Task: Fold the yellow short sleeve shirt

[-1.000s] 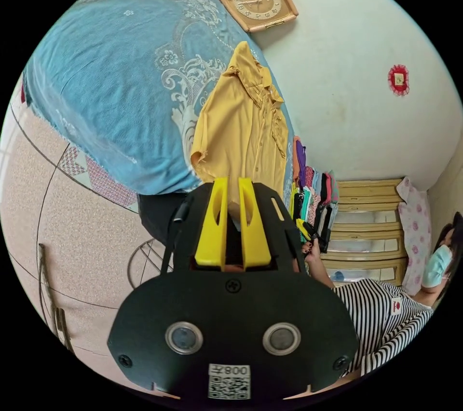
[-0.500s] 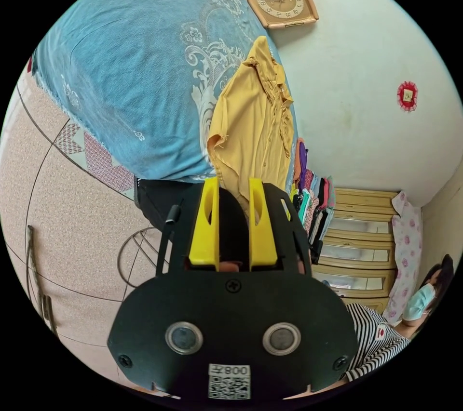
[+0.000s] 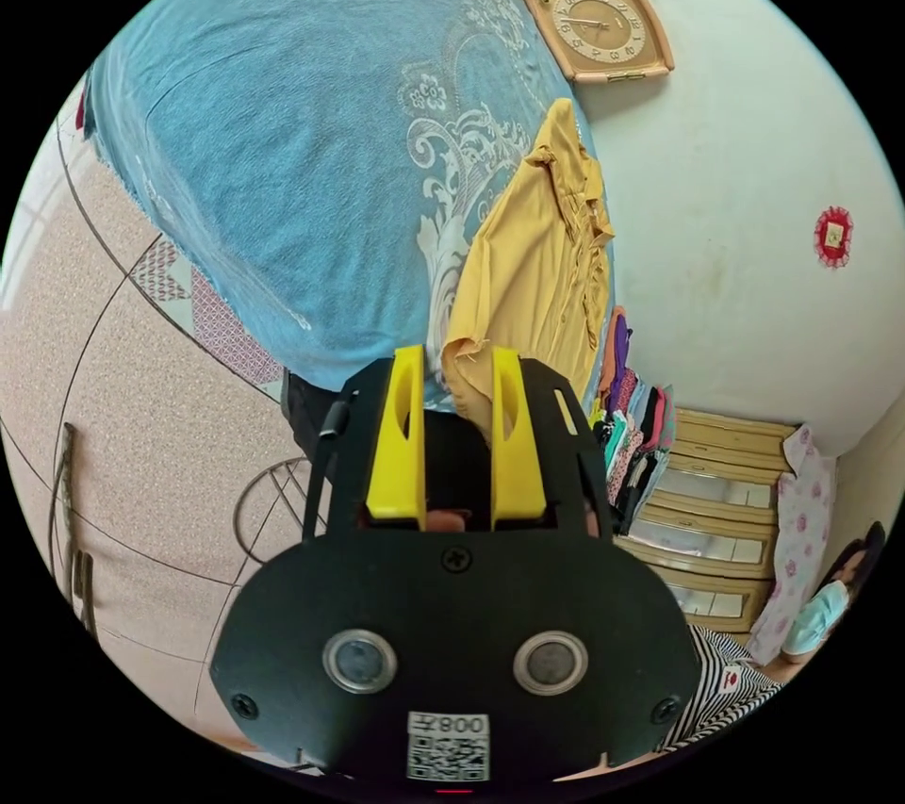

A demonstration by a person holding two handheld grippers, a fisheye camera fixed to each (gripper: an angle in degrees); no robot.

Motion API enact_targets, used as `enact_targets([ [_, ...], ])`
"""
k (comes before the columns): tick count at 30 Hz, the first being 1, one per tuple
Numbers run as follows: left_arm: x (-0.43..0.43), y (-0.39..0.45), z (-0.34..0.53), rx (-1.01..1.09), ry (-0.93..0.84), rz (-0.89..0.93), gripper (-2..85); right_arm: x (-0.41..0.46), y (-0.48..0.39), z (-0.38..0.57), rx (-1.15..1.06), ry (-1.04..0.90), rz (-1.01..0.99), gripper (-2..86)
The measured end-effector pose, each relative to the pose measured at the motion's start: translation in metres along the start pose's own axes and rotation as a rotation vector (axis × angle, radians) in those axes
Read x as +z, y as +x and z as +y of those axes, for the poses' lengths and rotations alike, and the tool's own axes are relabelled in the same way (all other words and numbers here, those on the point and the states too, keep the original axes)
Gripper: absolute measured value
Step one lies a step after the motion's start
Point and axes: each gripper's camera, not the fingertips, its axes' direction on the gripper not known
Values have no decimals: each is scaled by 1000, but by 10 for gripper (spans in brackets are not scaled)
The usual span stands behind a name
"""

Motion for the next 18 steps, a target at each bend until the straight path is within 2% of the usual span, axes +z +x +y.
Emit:
enact_targets([
  [8,-2,-17,11,25,-35,7,100,6,-1,-1,17,-9,38,84],
  [18,-7,-39,26,-43,-13,41,58,8,2,1,32,-16,32,78],
])
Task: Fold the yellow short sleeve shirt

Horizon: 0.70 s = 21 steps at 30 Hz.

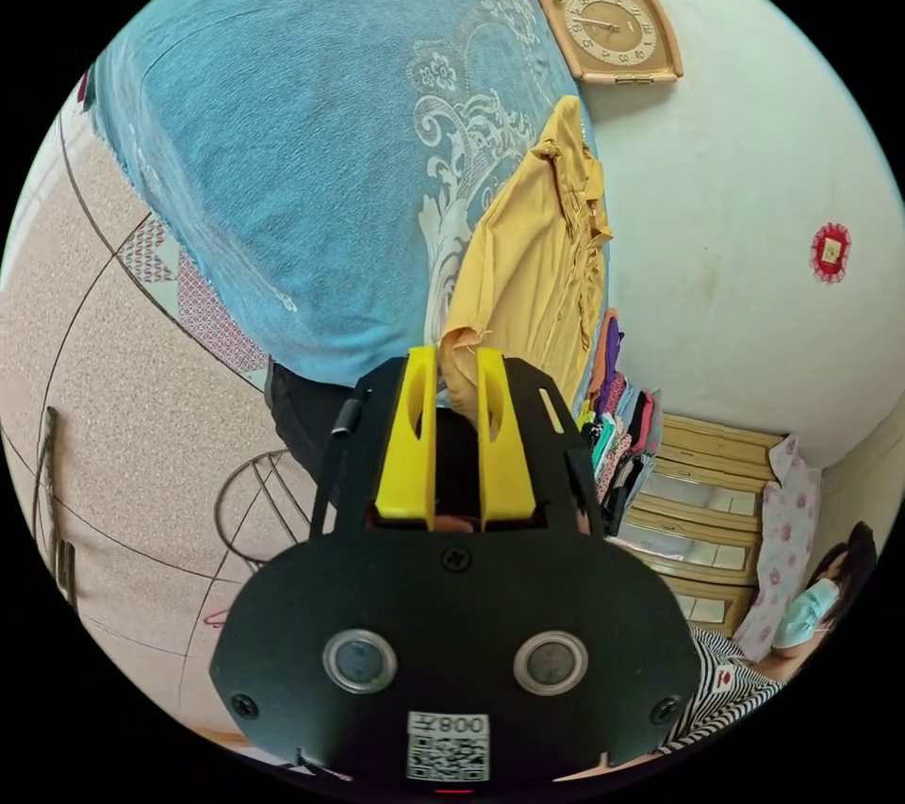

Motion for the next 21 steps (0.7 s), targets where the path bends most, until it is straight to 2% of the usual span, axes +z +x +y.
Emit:
enact_targets([
  [6,4,-5,9,-1,-29,64,13,1,4,1,-5,-16,59,30],
  [21,-23,7,47,66,-18,143,4,-28,52,40,1,21,-236,1],
])
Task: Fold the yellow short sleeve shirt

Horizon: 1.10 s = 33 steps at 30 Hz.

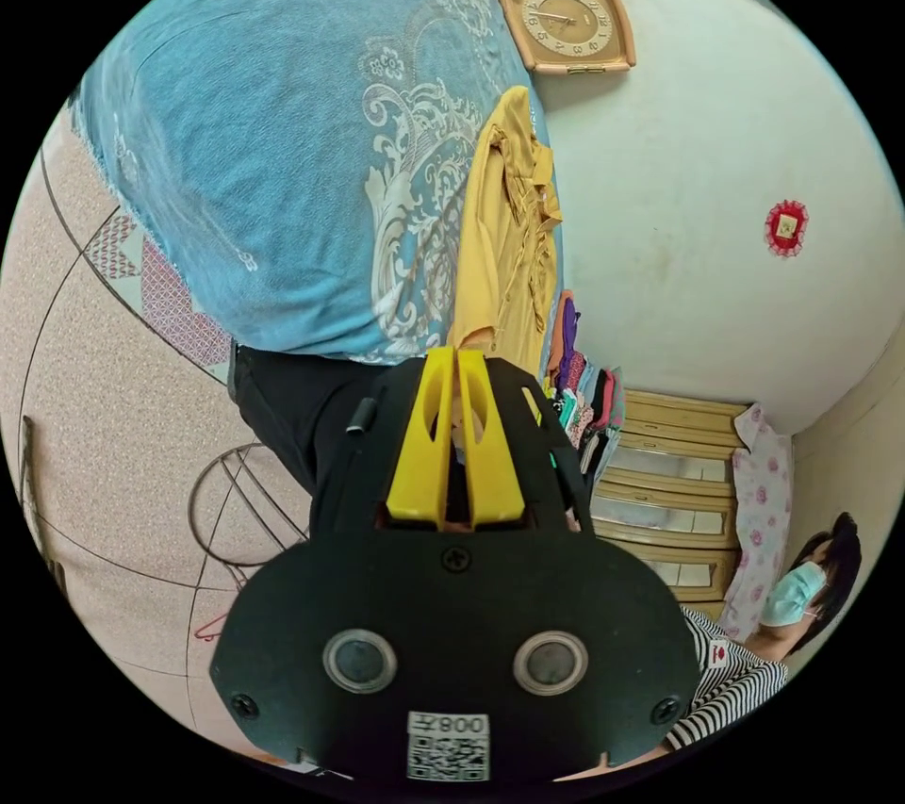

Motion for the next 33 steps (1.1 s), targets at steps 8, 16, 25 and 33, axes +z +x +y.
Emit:
enact_targets([
  [8,-12,14,25,40,1,59,3,-17,8,34,-49,6,-31,0],
  [16,-17,34,48,68,-22,100,4,-24,18,70,-69,-12,-56,0],
  [25,-28,64,72,78,-28,144,3,-39,22,112,-90,-16,-76,0],
  [33,-16,99,58,85,-24,148,1,-37,23,116,-77,-21,-74,0],
])
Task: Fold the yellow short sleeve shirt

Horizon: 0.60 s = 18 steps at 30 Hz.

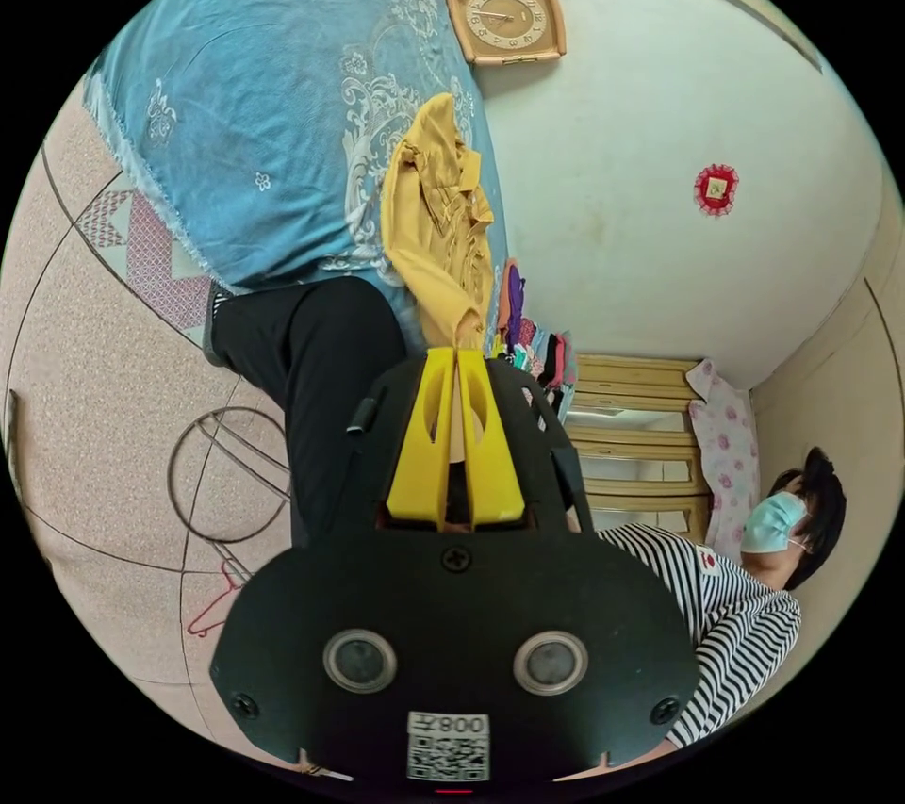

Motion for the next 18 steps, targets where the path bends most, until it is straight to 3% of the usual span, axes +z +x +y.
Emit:
enact_targets([
  [9,49,70,-81,97,1,24,2,3,-44,-69,-104,58,-6,0],
  [18,123,153,-223,212,46,-11,2,11,-106,-213,-223,125,50,1],
])
